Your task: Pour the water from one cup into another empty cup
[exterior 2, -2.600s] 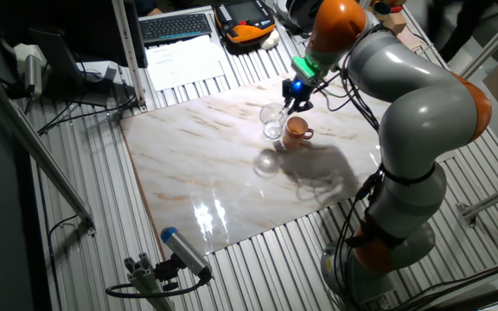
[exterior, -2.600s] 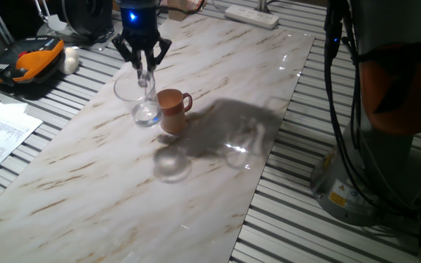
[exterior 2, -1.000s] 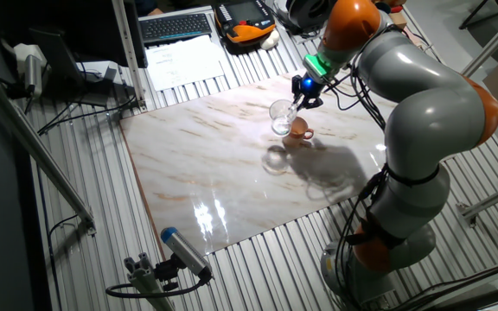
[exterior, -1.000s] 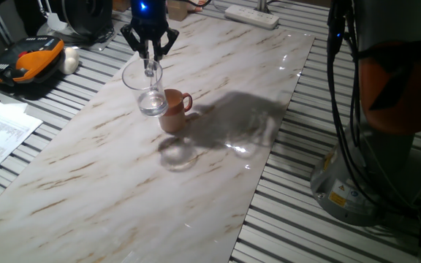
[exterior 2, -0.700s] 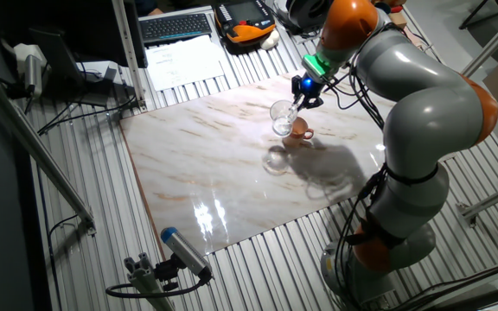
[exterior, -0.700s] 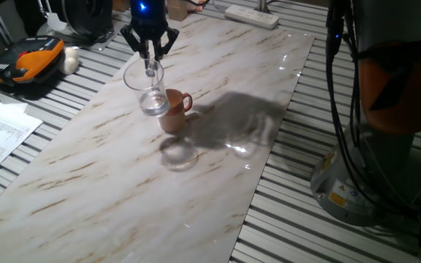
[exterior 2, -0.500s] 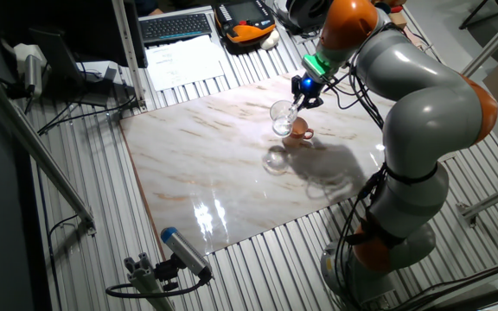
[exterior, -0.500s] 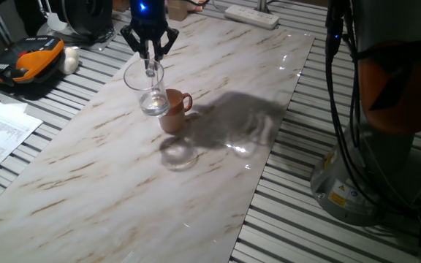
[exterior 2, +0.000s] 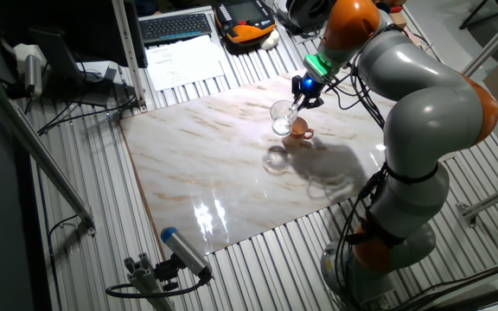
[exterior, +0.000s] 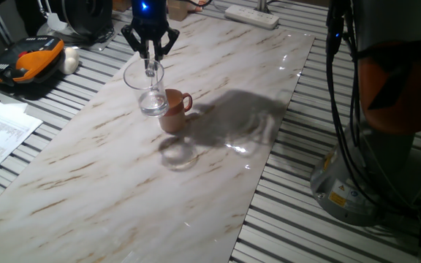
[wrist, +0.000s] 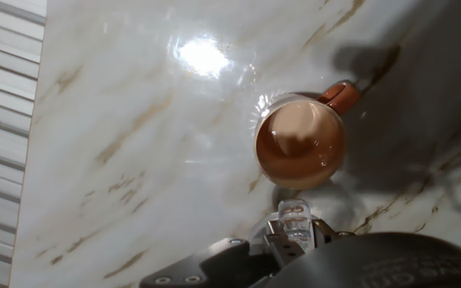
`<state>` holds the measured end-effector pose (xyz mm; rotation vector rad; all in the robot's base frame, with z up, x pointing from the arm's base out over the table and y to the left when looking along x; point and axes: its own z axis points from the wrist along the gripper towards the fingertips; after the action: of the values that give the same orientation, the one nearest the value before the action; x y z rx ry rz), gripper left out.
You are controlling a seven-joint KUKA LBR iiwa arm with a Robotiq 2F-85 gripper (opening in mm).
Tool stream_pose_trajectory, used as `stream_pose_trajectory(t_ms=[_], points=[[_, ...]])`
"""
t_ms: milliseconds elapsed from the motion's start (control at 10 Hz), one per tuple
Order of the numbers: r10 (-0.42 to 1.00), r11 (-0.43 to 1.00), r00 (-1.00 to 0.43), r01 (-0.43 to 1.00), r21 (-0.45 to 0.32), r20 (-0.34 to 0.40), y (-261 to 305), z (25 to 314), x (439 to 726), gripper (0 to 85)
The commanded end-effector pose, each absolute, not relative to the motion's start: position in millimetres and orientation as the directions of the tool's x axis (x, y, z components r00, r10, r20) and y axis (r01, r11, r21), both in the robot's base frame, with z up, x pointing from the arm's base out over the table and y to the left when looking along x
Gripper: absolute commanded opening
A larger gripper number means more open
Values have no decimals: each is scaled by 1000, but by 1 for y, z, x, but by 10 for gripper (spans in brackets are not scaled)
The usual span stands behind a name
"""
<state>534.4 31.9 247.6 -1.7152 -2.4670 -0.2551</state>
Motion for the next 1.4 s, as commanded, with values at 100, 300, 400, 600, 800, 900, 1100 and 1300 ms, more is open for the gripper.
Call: stream_pose_trajectory(t_ms=[100, 300, 400, 600, 800, 900, 1100, 1300], points=[[930, 311, -318, 948, 67, 187, 32, 248, 534, 0], [937, 276, -288, 957, 89, 198, 32, 248, 534, 0], [940, 268, -280, 960, 88, 193, 32, 248, 534, 0], [943, 269, -279, 960, 80, 180, 32, 248, 534, 0], [937, 293, -302, 953, 77, 177, 32, 248, 534, 0], [932, 311, -318, 948, 67, 172, 32, 248, 534, 0], [923, 319, -330, 944, 86, 199, 32, 248, 534, 0], [925, 316, -327, 945, 86, 192, 32, 248, 534, 0]])
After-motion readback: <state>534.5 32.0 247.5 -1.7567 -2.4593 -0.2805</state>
